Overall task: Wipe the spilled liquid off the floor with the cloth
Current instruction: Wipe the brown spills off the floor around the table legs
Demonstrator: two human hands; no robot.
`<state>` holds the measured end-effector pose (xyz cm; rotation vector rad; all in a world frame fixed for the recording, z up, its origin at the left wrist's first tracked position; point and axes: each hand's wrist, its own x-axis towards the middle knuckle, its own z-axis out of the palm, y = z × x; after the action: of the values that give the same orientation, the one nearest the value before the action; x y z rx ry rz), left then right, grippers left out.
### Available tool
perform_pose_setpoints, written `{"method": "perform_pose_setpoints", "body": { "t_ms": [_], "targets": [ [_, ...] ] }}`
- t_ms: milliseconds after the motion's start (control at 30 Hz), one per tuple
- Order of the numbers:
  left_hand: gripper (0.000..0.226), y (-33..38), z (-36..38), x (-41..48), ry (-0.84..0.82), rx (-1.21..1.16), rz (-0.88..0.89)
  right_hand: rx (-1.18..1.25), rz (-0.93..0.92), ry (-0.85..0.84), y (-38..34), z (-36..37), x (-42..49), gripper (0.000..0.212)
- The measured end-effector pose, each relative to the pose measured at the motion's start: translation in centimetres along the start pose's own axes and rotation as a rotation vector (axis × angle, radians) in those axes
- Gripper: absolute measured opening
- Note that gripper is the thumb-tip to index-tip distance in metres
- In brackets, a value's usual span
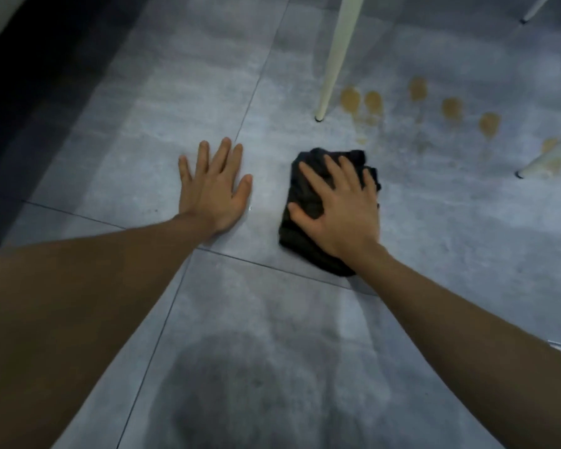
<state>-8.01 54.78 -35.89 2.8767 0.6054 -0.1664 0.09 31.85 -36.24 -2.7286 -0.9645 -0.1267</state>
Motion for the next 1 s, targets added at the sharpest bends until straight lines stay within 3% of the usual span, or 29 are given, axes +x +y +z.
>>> {"method": "perform_pose_setpoints", "body": {
  "t_ms": [133, 300, 367, 567, 800, 1000],
  "targets": [
    [0.061, 4.6, 1.0, -1.4, -0.038, 0.010, 0.000, -0.056, 0.224, -0.056, 1.7, -0.2, 2.9, 0.075],
    [0.060, 7.2, 1.4, -1.1, -0.031, -0.003, -0.087, -0.003, 0.008, 0.018, 0.1, -0.7, -3.0, 0.071],
    [0.062, 7.5, 1.4, -1.0, -0.041, 0.008, -0.054, 0.005, 0.007, 0.039, 2.2, -1.3, -5.7, 0.070],
    [0.063, 10.8, 1.2, 0.8, -0.101, 0.013, -0.044, -0.055, 0.349, 0.004, 4.3, -1.0, 1.6, 0.074],
    [0.064, 10.9, 1.4, 3.8, -0.056, 0.017, -0.036, -0.058, 0.151, 0.084, 6.1, -1.1, -1.9, 0.069],
    [0.079, 13.2, -0.1, 8.6, -0.111, -0.049, -0.143, -0.039, 0.433, 0.066, 8.0, -1.3, 6.0, 0.075]
  ]
}}
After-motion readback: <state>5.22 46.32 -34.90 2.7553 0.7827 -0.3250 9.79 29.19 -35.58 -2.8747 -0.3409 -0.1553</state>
